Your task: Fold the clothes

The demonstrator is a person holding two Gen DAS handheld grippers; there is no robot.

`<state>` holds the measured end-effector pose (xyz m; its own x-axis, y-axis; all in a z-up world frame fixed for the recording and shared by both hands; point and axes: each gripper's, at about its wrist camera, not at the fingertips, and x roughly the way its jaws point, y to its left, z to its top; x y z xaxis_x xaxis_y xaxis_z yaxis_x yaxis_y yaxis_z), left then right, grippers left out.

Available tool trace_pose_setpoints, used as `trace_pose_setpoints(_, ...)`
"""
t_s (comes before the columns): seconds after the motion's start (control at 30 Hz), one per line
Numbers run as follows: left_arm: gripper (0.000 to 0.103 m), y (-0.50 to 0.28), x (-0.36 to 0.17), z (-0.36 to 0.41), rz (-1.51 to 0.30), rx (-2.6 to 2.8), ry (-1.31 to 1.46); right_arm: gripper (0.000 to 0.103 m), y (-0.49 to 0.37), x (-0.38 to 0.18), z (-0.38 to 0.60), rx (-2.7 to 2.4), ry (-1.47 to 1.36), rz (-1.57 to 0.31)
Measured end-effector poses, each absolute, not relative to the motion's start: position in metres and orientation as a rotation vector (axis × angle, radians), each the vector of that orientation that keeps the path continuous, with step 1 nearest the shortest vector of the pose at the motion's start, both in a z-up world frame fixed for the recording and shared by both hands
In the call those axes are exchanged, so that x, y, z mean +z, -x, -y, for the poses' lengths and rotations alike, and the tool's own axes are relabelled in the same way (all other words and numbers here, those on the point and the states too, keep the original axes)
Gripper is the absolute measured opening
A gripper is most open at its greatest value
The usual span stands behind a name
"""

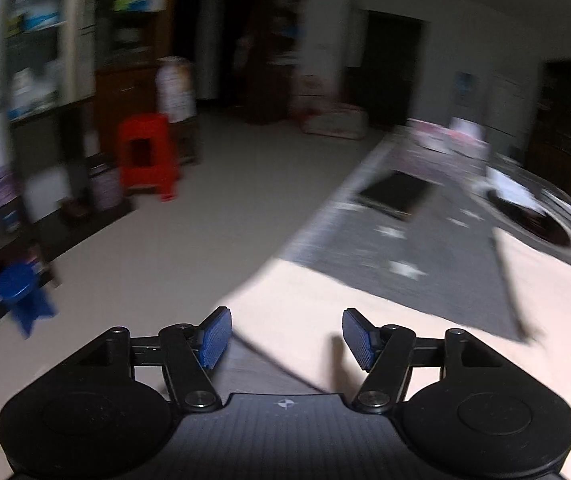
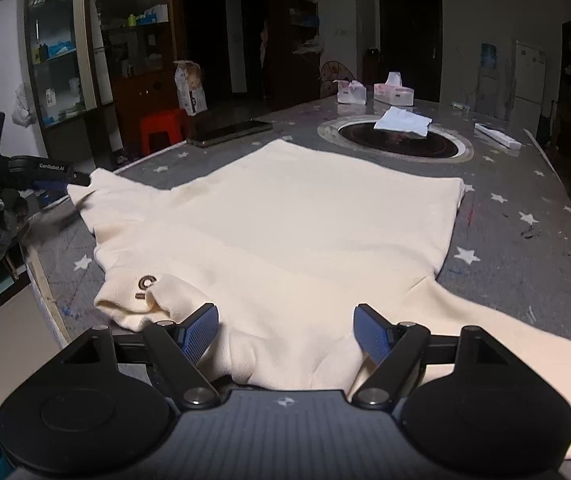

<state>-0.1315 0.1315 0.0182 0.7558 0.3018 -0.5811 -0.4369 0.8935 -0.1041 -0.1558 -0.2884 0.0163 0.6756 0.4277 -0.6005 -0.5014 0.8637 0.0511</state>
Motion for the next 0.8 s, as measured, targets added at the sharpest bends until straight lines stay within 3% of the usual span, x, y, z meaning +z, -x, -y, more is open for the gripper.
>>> trace_pose_setpoints(0.23,0.06,0.127,0.008,-0.152,-0.62,0.444,0.313,0.076,0.158,0.023,0.295,0.491,0.102,-0.626)
trace_pose_setpoints(0.33,0.04,0.128,0.008,-0.151,-0.605,0.44,0.305,0.076,0.16,0.025,0.299,0.474,0.089,-0.617)
trace_pose_setpoints(0.4,0.019,0.127,0.01,-0.148,-0.598,0.444,0.275,0.076,0.161,0.026,0.303,0.461,0.077,-0.613)
trace_pose_setpoints(0.5,0.009,0.125,0.018,-0.148,-0.576,0.435,0.299,0.076,0.162,0.027,0.308,0.438,0.059,-0.607)
trace_pose_setpoints(0.8,0.007,0.121,0.078,-0.093,-0.454,0.137,0.35,0.076,0.162,0.026,0.326,0.371,-0.009,-0.605)
